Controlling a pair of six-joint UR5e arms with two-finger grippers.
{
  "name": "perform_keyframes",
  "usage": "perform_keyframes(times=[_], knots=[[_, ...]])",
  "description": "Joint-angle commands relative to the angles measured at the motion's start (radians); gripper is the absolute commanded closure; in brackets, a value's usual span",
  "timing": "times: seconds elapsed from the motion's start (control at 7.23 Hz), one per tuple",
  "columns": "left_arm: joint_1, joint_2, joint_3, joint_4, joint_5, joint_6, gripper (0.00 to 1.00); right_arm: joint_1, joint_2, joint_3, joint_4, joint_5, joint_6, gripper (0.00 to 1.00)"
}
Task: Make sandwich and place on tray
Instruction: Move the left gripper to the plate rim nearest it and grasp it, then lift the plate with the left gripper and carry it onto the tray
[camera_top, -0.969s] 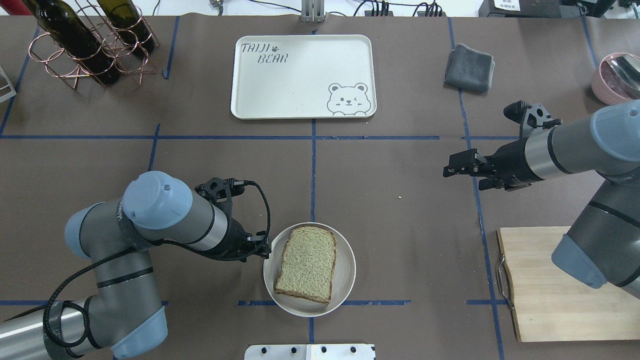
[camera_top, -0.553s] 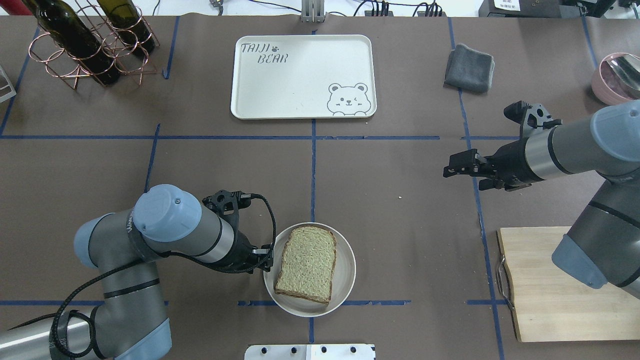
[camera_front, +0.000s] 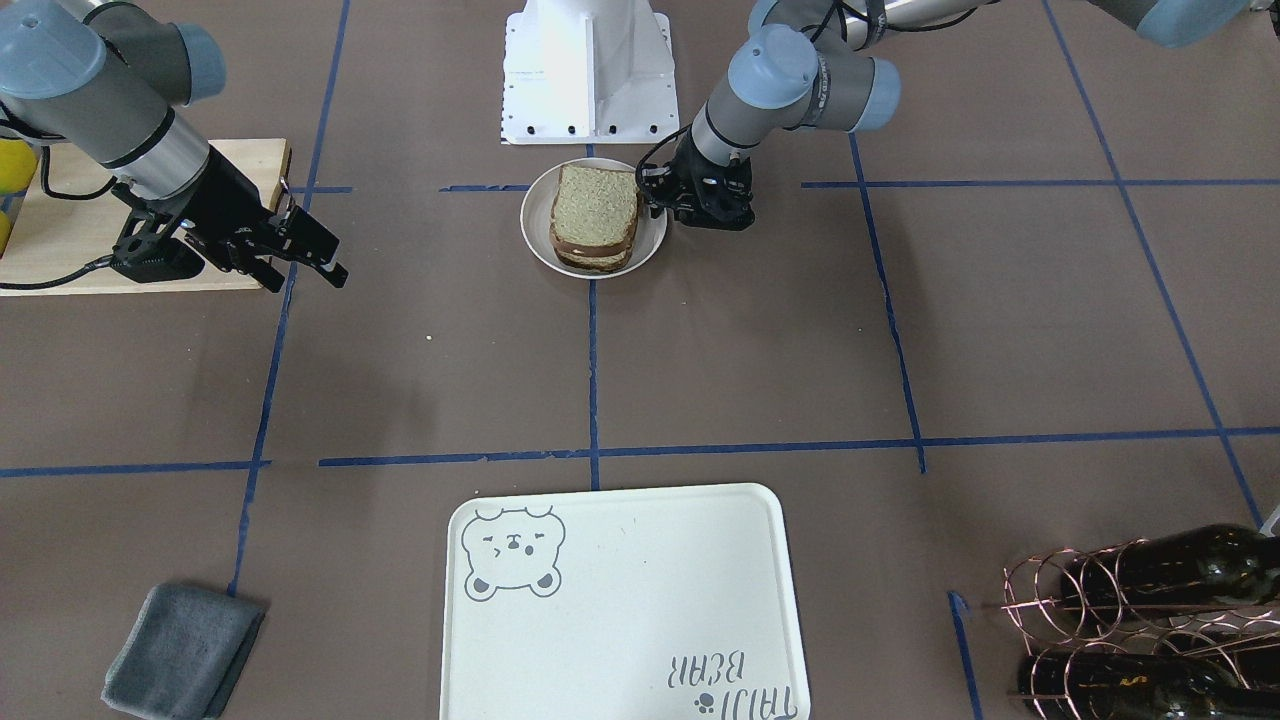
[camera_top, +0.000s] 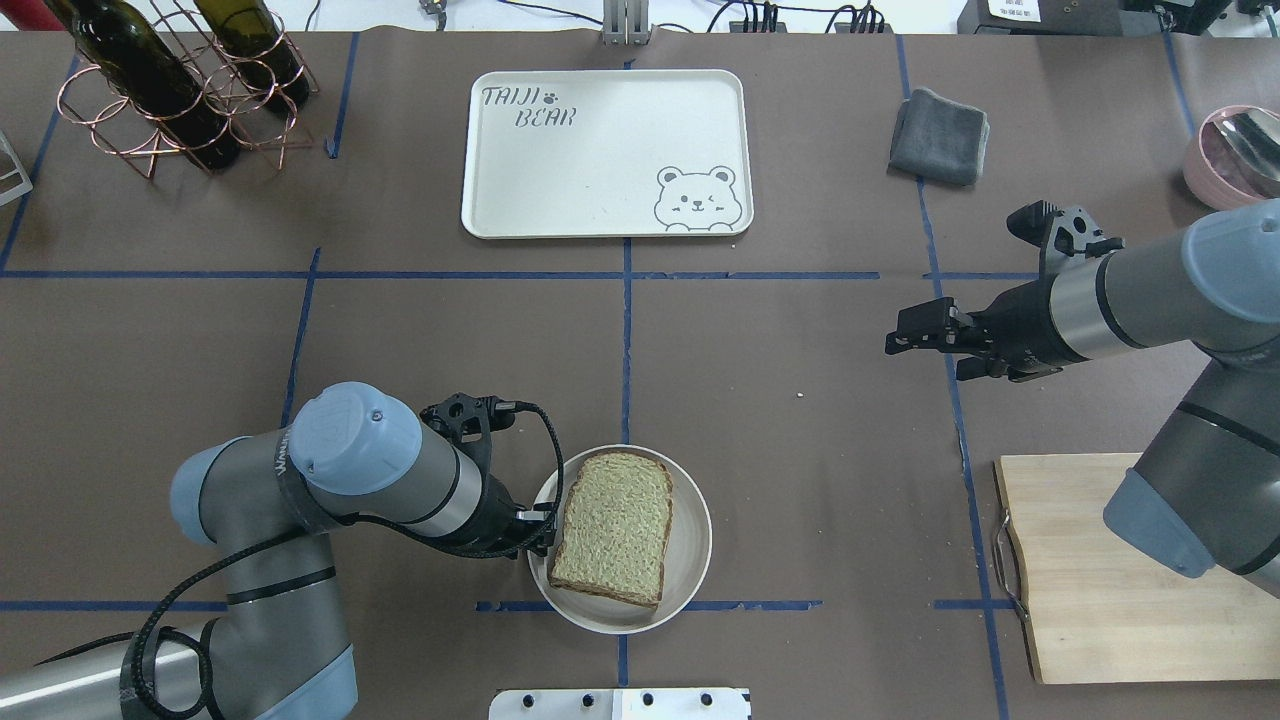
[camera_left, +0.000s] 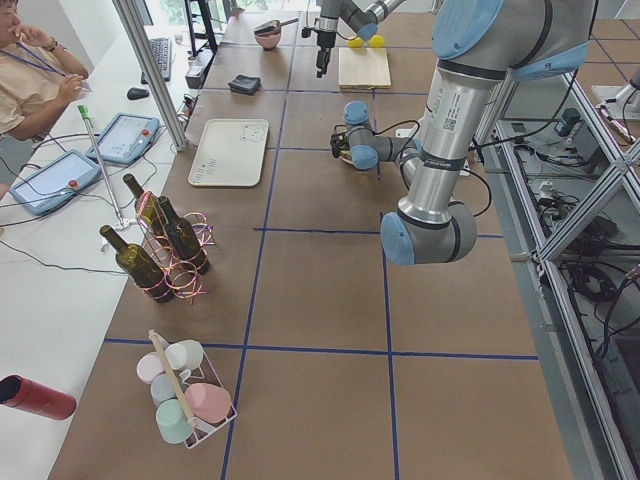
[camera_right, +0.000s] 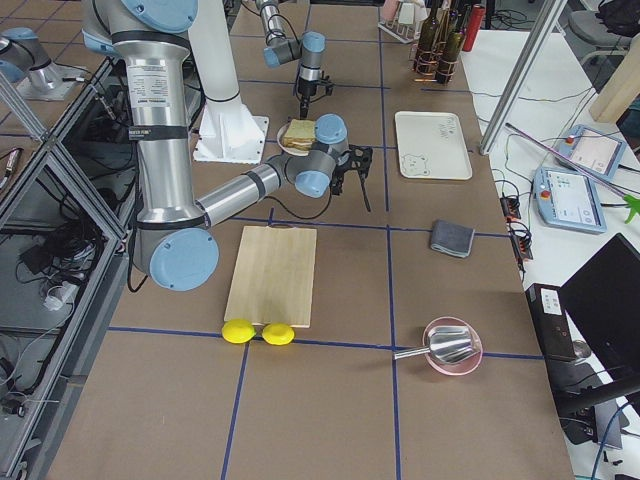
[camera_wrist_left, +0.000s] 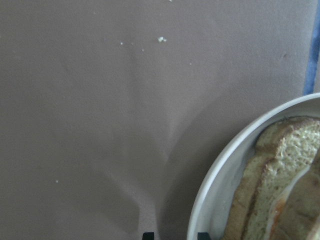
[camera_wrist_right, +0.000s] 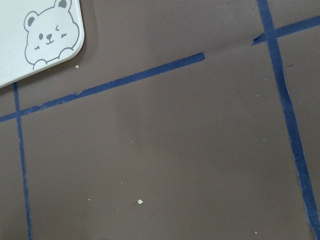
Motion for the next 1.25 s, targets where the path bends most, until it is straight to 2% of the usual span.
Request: perform_keyframes(times=[0.0, 0.14, 0.55, 0.97, 1.11], knots=[[0.006, -0.003, 0.01, -0.014, -0.001, -0.001, 0.76, 0.0, 0.003, 0.003, 0.001, 0.0, 0.001, 0.0], [0.006, -0.003, 0.009, -0.014, -0.001, -0.001, 1.0, 0.0, 0.003, 0.005, 0.001, 0.0, 0.001, 0.0], [0.003, -0.001, -0.012, -0.037, -0.003, -0.023, 1.0, 0.0, 0.004, 0.011, 0.001, 0.0, 0.007, 0.0], [-0.049, 0.002, 0.001, -0.201, -0.007, -0.163, 1.0, 0.0, 0.001, 0.014, 0.001, -0.001, 0.01, 0.0], [-0.093, -0.001, 0.001, -0.212, -0.018, -0.171, 1.0, 0.0, -0.002, 0.012, 0.001, -0.003, 0.01, 0.0]])
